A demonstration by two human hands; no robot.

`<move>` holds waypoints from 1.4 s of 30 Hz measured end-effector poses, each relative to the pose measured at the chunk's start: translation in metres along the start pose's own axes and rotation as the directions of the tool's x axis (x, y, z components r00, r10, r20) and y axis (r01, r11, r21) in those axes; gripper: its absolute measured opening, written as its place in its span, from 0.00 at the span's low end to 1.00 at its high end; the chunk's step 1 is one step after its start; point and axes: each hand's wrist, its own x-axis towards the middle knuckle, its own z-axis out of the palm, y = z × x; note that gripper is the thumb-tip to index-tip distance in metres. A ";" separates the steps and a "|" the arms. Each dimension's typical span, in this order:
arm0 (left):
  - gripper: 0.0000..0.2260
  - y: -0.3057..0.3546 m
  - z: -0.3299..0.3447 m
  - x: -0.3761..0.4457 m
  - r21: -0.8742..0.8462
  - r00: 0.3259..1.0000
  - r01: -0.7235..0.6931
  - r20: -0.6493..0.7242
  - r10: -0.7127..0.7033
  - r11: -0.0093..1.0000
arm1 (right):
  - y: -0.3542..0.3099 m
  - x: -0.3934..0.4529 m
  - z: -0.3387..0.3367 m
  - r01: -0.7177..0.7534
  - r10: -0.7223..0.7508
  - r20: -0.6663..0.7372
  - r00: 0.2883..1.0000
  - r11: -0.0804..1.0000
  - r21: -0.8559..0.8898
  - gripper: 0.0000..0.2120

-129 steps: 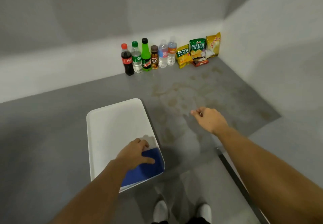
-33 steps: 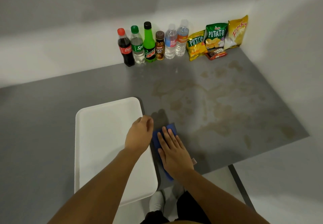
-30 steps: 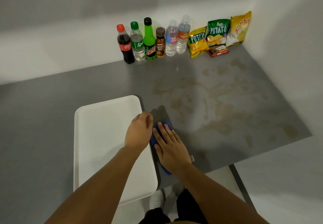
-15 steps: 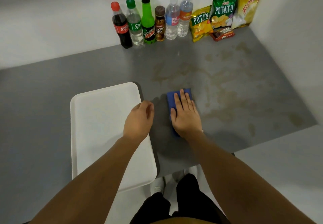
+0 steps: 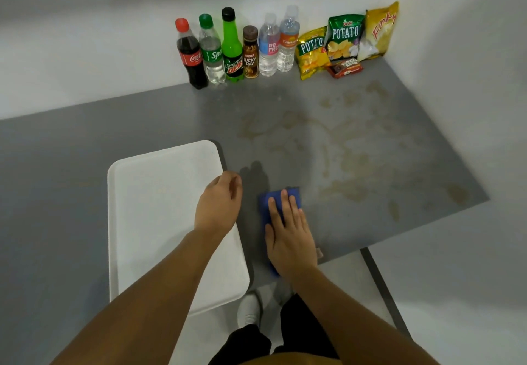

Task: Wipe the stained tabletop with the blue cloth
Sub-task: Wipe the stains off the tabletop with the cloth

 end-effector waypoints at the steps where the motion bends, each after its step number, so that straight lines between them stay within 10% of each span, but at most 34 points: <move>1: 0.11 0.000 0.001 -0.001 -0.006 1.000 0.002 -0.006 -0.002 1.000 | -0.008 -0.002 0.003 0.019 -0.019 0.013 1.000 1.000 -0.003 0.29; 32: 0.12 0.029 0.019 0.002 0.029 0.997 0.036 0.060 -0.038 0.999 | 0.059 0.027 -0.020 -0.077 0.079 -0.054 0.995 0.997 0.030 0.29; 42: 0.12 0.061 0.036 0.006 -0.011 0.999 -0.028 0.044 0.029 1.000 | 0.054 0.061 -0.026 0.187 -0.187 0.003 0.982 0.981 0.052 0.29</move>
